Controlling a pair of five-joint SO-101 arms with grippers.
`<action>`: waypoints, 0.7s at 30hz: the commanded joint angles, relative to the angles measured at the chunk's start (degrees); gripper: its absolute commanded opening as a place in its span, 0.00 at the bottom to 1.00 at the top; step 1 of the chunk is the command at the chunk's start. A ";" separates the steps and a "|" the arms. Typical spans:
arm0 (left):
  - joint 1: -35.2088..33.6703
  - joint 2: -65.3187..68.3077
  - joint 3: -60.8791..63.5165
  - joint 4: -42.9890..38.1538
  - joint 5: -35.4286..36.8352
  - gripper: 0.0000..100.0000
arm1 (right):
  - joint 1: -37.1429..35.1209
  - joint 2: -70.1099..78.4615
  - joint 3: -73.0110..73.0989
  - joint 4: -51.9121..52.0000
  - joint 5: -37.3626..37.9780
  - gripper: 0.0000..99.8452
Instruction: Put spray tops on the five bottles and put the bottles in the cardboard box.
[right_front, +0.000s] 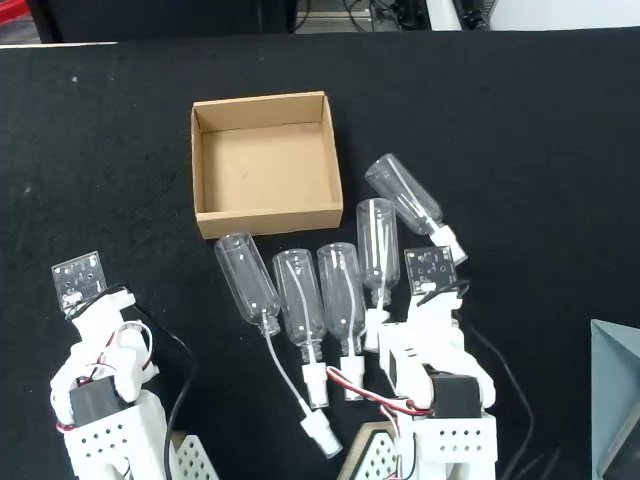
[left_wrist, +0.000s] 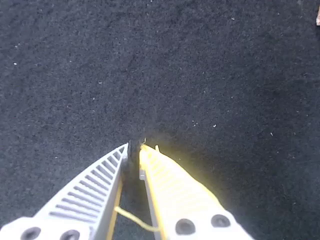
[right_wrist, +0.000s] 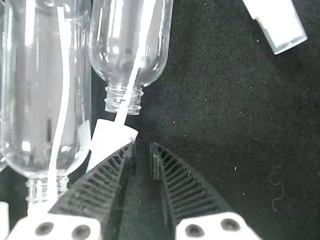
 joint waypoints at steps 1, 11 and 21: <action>-0.13 -0.35 1.27 0.35 0.35 0.03 | 1.32 -5.41 -0.22 0.35 -0.26 0.01; -0.13 -0.35 1.27 0.35 0.35 0.03 | 1.32 -5.41 -0.22 0.35 -0.70 0.01; -0.13 -0.35 1.27 0.35 0.35 0.03 | 1.32 -5.41 -0.22 0.35 -0.35 0.01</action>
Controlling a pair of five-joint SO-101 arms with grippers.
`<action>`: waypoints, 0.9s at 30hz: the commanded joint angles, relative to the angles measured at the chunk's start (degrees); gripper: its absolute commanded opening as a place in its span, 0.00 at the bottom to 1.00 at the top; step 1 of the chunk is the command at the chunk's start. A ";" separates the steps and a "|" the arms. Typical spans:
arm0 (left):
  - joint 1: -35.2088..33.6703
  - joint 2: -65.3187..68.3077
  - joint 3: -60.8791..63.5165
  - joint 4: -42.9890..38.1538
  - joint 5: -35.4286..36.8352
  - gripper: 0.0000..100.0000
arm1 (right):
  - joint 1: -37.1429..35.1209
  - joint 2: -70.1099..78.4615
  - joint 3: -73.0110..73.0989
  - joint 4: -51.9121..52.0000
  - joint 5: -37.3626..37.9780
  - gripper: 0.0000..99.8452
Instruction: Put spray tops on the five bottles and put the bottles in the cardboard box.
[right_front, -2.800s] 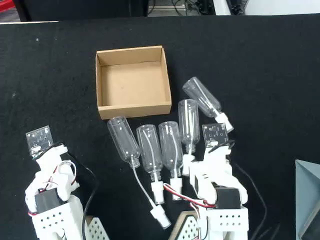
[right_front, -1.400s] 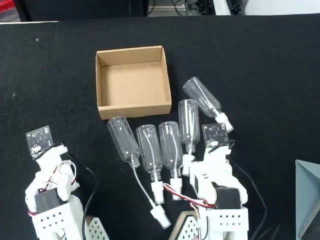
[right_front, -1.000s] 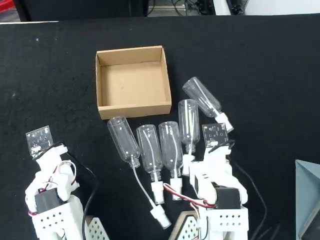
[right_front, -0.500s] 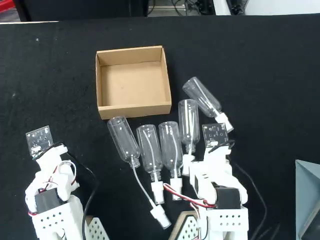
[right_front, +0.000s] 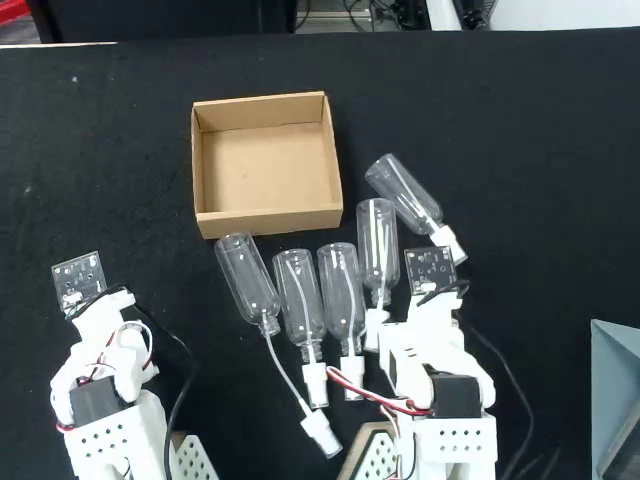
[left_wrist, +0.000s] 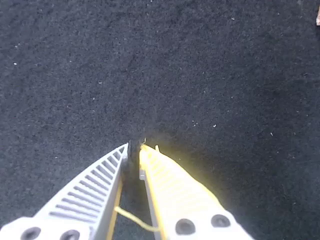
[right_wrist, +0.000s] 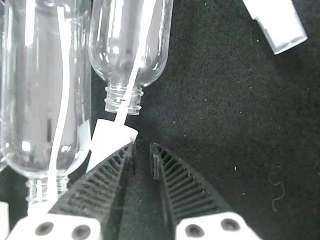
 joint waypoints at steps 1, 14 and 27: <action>-0.22 -0.35 1.27 0.35 0.35 0.03 | 1.41 -5.41 -0.22 0.35 -0.35 0.01; 0.04 -0.35 1.27 0.35 0.09 0.03 | 1.76 -5.41 -0.22 0.35 -0.26 0.01; 5.49 -0.44 1.27 -4.04 0.44 0.03 | 1.85 -5.41 -0.31 0.35 -0.26 0.01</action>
